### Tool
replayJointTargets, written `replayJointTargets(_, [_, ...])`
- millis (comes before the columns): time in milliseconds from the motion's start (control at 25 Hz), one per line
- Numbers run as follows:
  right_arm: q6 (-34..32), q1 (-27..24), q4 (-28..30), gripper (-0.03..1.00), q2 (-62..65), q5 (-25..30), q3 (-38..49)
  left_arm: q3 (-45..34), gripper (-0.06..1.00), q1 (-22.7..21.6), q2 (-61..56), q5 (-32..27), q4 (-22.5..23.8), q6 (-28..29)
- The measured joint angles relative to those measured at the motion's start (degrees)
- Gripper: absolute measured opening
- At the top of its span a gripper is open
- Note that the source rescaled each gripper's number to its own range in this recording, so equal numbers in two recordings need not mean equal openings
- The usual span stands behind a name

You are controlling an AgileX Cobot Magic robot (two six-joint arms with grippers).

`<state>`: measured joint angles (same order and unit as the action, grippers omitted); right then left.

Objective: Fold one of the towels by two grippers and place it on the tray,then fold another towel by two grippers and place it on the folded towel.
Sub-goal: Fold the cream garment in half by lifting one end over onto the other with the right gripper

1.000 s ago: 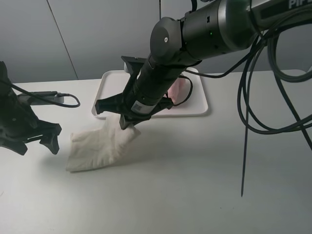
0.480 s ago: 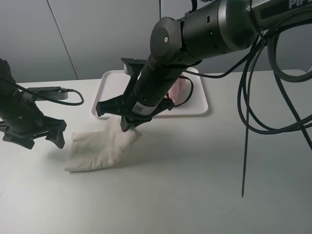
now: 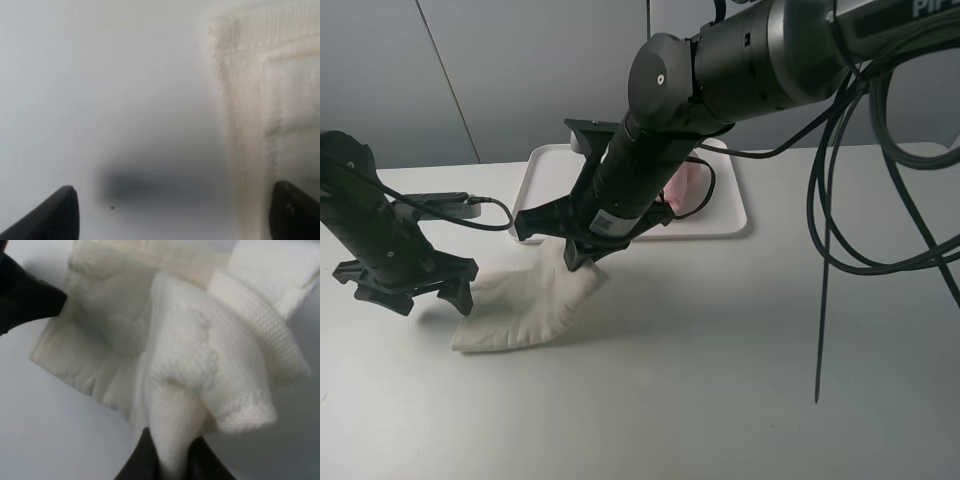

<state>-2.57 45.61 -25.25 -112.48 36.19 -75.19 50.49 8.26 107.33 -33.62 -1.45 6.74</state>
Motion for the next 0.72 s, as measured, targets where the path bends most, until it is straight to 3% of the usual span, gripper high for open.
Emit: replayJointTargets(720, [3.5, 0.0, -4.0, 0.06, 0.0, 0.0, 0.0, 0.0, 0.98, 1.7, 0.5, 1.9, 2.1, 1.6])
